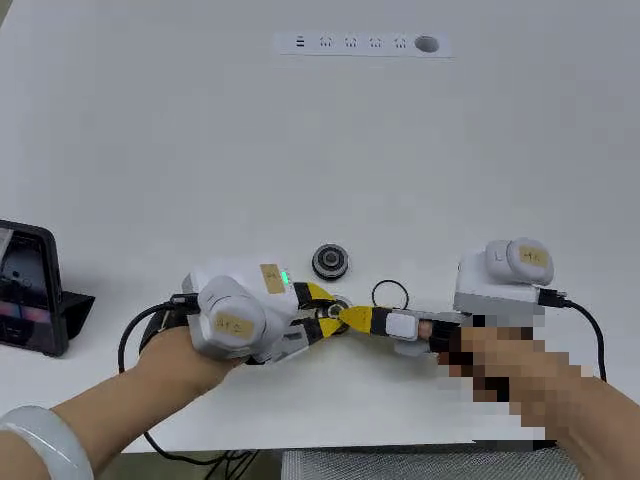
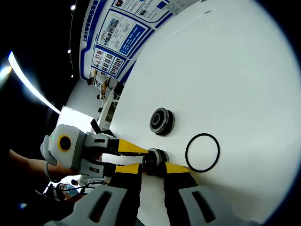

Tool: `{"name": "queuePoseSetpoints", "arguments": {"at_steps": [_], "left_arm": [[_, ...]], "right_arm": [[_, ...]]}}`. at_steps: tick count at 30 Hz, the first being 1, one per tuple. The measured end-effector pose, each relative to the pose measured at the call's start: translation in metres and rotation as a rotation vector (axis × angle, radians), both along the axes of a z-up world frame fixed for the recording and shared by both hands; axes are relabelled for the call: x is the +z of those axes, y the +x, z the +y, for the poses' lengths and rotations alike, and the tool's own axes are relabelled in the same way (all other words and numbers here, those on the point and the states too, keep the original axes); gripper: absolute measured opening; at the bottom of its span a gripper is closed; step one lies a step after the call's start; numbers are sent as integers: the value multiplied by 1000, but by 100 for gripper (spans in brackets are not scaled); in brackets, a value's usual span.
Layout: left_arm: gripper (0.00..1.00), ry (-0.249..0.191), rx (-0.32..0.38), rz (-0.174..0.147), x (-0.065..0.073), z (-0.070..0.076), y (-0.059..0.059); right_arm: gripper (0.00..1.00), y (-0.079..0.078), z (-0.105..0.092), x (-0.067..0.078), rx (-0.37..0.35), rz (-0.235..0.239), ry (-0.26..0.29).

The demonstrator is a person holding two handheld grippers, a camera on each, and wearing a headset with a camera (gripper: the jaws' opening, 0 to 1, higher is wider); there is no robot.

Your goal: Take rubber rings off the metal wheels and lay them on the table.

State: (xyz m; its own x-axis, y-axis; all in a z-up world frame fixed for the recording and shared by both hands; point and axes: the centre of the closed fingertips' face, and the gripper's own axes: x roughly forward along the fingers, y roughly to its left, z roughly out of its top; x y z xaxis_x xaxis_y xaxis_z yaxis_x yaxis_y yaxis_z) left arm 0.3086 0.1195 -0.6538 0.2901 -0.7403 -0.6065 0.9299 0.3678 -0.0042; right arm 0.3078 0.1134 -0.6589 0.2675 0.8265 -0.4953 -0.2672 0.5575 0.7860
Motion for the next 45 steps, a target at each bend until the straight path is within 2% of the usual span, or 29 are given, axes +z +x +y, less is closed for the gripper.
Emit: {"name": "queuePoseSetpoints", "arguments": {"at_steps": [7, 12, 19, 45], "left_arm": [[13, 1, 1, 1, -1, 0, 0], [13, 0, 2, 3, 0, 0, 0], [13, -1, 2, 3, 0, 0, 0], [13, -2, 4, 8, -1, 0, 0]], "right_arm": [[15, 1, -4, -2, -3, 2, -12], [6, 1, -8, -5, -6, -10, -34], [3, 3, -9, -4, -10, -13, -27], [2, 1, -2, 4, 9, -34, -27]]}}
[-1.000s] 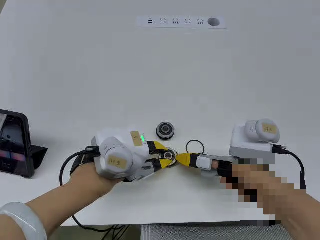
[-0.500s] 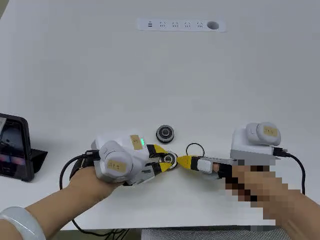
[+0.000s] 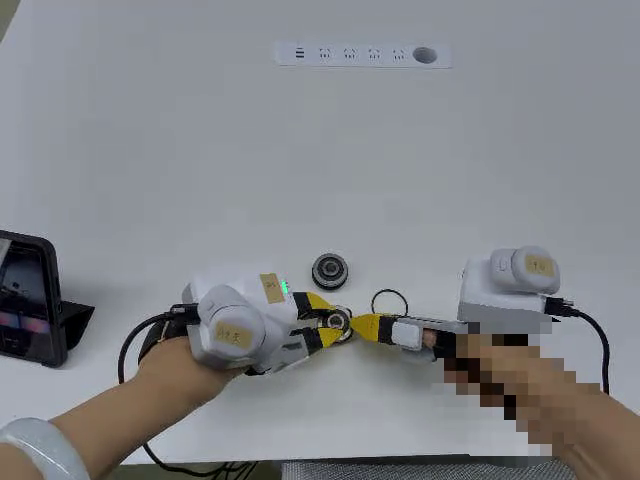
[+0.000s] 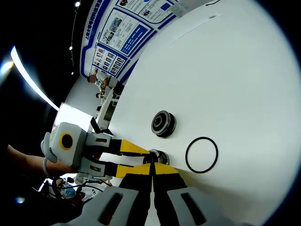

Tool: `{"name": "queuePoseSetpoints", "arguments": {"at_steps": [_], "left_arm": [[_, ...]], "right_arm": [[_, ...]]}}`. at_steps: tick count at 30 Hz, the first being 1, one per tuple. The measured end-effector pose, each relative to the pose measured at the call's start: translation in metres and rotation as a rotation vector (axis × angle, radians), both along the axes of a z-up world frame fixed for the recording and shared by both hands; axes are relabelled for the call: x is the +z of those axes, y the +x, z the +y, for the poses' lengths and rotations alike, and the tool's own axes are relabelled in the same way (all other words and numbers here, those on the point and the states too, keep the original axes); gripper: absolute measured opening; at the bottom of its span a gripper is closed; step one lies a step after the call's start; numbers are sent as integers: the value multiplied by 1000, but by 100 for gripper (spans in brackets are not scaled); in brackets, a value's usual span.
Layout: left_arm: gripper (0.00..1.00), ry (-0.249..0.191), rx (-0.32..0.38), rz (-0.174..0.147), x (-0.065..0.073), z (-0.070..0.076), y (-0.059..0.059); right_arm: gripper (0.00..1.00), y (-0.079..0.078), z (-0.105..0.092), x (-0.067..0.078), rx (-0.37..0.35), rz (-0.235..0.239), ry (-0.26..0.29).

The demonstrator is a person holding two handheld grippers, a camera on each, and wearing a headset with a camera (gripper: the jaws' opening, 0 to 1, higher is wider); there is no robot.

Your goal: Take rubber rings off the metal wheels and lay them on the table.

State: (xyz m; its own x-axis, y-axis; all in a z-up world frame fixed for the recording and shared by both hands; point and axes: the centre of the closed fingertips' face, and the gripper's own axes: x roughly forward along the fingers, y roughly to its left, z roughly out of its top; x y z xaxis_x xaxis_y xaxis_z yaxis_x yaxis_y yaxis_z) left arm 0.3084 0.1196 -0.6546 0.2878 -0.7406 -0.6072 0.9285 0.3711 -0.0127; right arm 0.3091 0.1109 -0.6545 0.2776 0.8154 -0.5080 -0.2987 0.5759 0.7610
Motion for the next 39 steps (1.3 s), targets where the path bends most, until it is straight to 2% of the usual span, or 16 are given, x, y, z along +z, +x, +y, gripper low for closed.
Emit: {"name": "queuePoseSetpoints", "arguments": {"at_steps": [11, 20, 39], "left_arm": [[13, 1, -3, 0, 0, 0, 0], [13, 0, -3, -1, 0, 0, 0], [13, -15, -1, -9, 1, -1, 0]], "right_arm": [[1, -1, 3, 4, 12, -8, 12], [2, 0, 10, 14, 15, -18, 51], [2, 2, 0, 2, -15, -4, 7]]}}
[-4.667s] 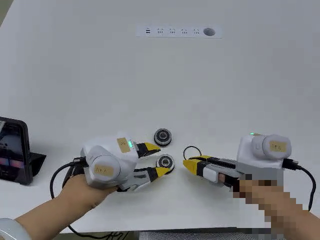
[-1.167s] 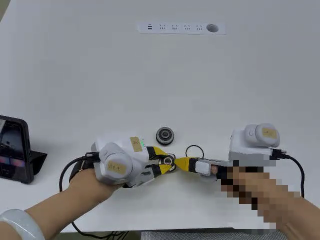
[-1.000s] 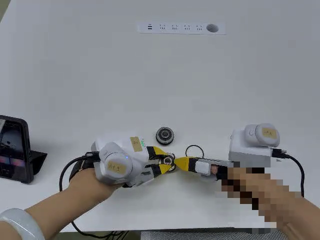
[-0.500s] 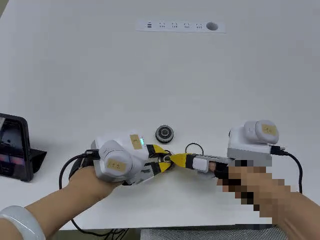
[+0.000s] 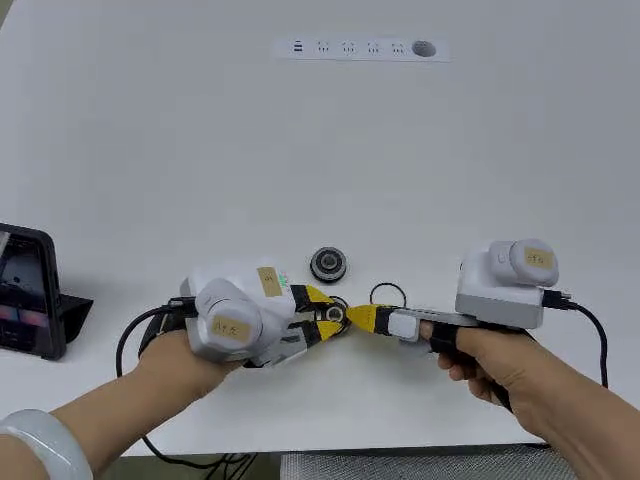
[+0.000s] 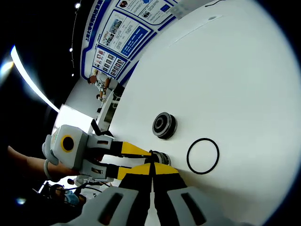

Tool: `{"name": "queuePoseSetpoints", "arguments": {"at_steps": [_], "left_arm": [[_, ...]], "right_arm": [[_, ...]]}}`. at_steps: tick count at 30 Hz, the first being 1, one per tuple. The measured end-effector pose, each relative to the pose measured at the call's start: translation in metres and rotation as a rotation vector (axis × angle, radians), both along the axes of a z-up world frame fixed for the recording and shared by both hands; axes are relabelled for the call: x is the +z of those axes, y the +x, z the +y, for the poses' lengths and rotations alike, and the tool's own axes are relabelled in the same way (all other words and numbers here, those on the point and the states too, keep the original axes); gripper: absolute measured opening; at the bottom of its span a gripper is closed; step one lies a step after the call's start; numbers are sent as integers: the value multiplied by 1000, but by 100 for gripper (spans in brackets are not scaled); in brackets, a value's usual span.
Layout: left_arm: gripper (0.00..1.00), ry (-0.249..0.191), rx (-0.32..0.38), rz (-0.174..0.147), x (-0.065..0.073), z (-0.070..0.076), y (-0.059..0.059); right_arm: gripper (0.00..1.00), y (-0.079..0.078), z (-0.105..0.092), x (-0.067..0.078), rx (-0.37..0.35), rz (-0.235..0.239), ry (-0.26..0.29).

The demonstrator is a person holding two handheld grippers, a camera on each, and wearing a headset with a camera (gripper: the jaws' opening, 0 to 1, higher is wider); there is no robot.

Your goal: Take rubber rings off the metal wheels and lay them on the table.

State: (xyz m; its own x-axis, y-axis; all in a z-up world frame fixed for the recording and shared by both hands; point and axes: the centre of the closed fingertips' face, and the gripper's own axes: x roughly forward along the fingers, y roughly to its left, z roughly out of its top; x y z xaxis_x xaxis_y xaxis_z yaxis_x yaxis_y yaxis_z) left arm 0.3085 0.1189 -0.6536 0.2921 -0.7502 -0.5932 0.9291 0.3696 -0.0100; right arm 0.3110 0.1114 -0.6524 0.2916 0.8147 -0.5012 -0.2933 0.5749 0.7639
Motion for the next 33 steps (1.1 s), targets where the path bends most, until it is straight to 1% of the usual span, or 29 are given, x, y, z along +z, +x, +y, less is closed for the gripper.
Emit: {"name": "queuePoseSetpoints", "arguments": {"at_steps": [3, 8, 10, 12, 13, 15, 18, 20, 22, 23, 29, 31, 33], "left_arm": [[13, 2, -1, -4, 1, 0, 0], [14, -21, 2, -11, 5, -2, 2], [16, -24, 3, -16, 6, -2, 2], [17, -38, 5, -17, 9, -2, 3], [18, -39, 6, -24, 10, -2, 3], [20, -42, 7, -23, 11, -2, 2], [22, -43, 10, -24, 11, 0, 2], [24, -36, 13, -28, 10, 1, 2], [25, -38, 15, -24, 10, 2, 2], [26, -34, 16, -31, 10, 3, 2], [32, -31, 27, -27, 8, 7, 1], [33, -36, 27, -23, 8, 7, 0], [35, -32, 28, -26, 8, 9, -1]], "right_arm": [[2, 0, -1, -1, 0, 2, -5], [2, 0, -2, -2, 0, 4, -10], [2, 0, -1, -3, 0, 5, -9], [2, 0, -1, -2, -1, 5, -9], [2, 0, -1, -2, -1, 5, -9], [2, 0, -1, -3, 0, 6, -9], [2, -1, 0, -1, 1, 4, -7], [2, 0, 0, -1, 1, 4, -5], [2, 0, 0, 0, 2, 3, -5], [2, -1, 1, 0, 2, 4, -2], [2, -3, 2, 2, 6, 1, 4], [2, -3, 2, 4, 5, -1, 9], [2, -4, 2, 5, 6, -3, 10]]}}
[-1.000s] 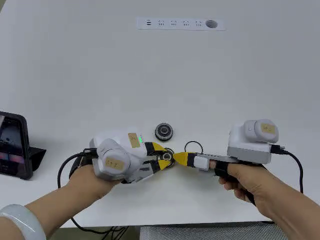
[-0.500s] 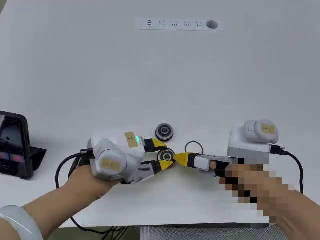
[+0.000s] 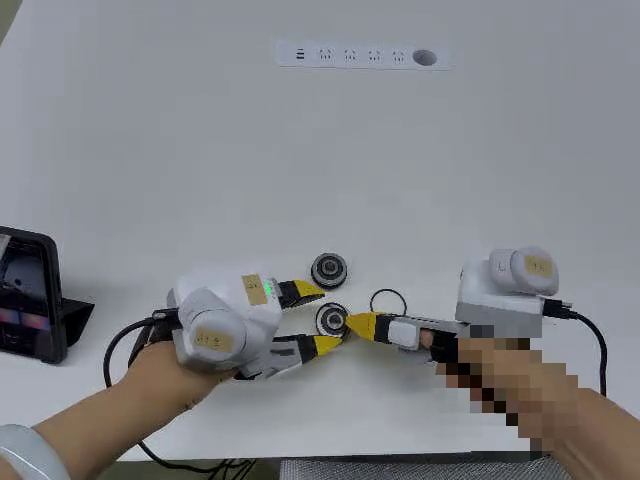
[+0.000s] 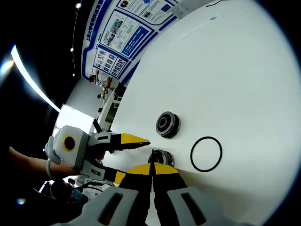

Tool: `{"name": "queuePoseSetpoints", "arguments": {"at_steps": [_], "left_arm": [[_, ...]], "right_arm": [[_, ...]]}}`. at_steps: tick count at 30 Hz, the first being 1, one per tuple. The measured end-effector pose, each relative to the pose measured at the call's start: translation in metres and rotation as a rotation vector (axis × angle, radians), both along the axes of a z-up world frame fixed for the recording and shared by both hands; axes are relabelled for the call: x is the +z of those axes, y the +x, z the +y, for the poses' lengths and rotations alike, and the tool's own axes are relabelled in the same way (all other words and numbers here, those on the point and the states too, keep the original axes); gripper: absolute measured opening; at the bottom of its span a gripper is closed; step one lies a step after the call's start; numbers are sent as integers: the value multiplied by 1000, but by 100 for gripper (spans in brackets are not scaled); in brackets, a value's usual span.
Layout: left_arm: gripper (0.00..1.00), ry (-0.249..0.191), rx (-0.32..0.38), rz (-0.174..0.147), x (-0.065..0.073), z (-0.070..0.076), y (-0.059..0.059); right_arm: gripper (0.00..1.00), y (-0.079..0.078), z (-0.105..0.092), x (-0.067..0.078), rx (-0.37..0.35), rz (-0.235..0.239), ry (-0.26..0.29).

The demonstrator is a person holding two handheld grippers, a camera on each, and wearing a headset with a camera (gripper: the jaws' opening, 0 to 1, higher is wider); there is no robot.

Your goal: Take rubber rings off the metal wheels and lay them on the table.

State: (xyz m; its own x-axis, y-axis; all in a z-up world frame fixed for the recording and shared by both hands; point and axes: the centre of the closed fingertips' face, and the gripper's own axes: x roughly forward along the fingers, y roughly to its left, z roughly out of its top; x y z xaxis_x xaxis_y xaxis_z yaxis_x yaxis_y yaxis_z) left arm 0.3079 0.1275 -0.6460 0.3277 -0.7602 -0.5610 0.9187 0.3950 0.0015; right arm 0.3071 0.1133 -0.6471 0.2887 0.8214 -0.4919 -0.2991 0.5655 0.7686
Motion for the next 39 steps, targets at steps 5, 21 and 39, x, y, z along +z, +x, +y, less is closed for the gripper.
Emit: {"name": "queuePoseSetpoints", "arguments": {"at_steps": [5, 21, 39], "left_arm": [[41, -1, 9, 9, -2, 3, -2], [47, 11, 38, 22, -8, 19, -5], [55, 13, 75, 26, -10, 27, -2]], "right_arm": [[2, -3, 1, 5, -8, 1, 20], [2, -10, 9, 29, -18, -12, 87], [2, 5, -36, 31, -143, -25, 72]]}}
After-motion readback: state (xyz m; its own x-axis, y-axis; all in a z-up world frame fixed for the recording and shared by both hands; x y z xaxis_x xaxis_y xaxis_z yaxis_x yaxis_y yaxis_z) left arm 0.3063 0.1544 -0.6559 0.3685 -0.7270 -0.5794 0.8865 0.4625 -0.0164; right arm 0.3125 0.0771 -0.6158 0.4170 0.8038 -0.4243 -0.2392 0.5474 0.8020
